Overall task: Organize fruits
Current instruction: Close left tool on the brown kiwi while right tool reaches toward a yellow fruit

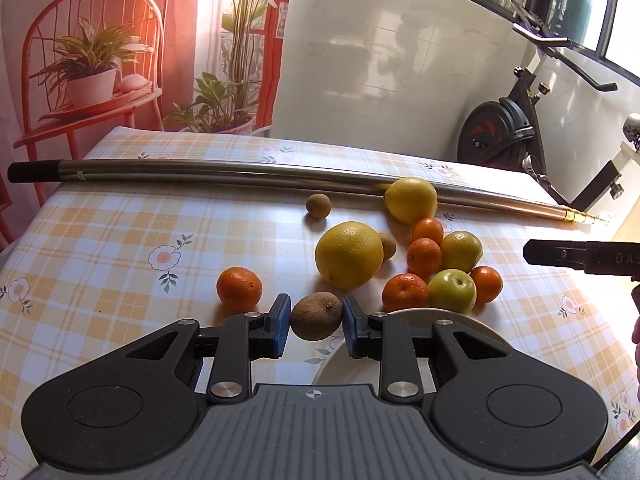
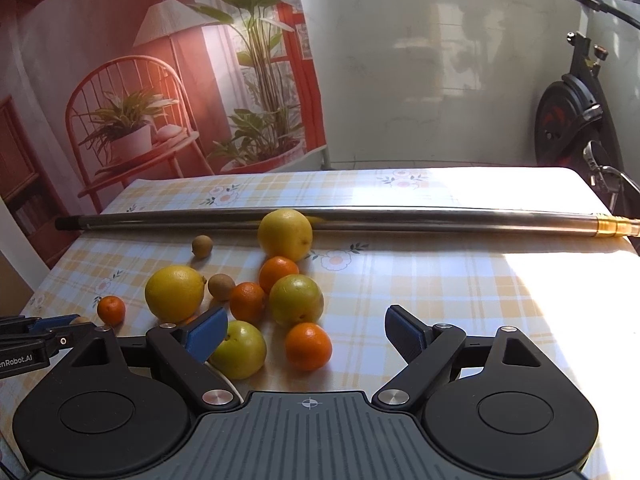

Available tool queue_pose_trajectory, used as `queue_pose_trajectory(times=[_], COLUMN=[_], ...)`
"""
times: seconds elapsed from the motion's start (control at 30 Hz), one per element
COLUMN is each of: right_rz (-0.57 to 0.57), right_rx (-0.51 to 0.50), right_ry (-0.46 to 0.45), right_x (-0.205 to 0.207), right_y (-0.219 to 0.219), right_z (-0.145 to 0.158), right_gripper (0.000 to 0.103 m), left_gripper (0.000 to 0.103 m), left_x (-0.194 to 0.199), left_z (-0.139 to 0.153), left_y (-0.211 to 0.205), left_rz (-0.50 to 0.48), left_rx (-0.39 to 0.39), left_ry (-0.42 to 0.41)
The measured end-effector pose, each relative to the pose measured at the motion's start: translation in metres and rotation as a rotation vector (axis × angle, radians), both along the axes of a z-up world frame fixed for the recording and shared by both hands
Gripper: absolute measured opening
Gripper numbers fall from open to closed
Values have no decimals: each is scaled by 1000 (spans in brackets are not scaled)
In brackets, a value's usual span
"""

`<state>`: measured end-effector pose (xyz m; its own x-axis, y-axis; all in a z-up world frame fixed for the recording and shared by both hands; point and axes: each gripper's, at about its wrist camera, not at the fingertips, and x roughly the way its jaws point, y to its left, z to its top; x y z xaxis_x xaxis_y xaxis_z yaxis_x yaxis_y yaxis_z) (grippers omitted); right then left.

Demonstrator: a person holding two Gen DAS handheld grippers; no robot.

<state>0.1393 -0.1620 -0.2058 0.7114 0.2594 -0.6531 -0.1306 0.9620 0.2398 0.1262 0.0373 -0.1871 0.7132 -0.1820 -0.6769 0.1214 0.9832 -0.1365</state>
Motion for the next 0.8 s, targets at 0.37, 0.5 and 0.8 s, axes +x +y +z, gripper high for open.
queue_pose_trajectory(times=[0.37,0.5,0.8], right_rz=[74,81,138], right_rx=[-94,-116,-99], right_ry=[-3,1,7], right_x=[18,32,60], right_y=[14,16,28], right_z=[-9,-18,-36], right_gripper=[75,65,55], left_gripper=[29,29,29], left_x=[-7,-9,-10], left_z=[-15,-14,-16], left_y=[-6,-7,-6], left_rz=[-42,-47,-54], left_rx=[-62,-63,-61], left_ry=[37,30,37])
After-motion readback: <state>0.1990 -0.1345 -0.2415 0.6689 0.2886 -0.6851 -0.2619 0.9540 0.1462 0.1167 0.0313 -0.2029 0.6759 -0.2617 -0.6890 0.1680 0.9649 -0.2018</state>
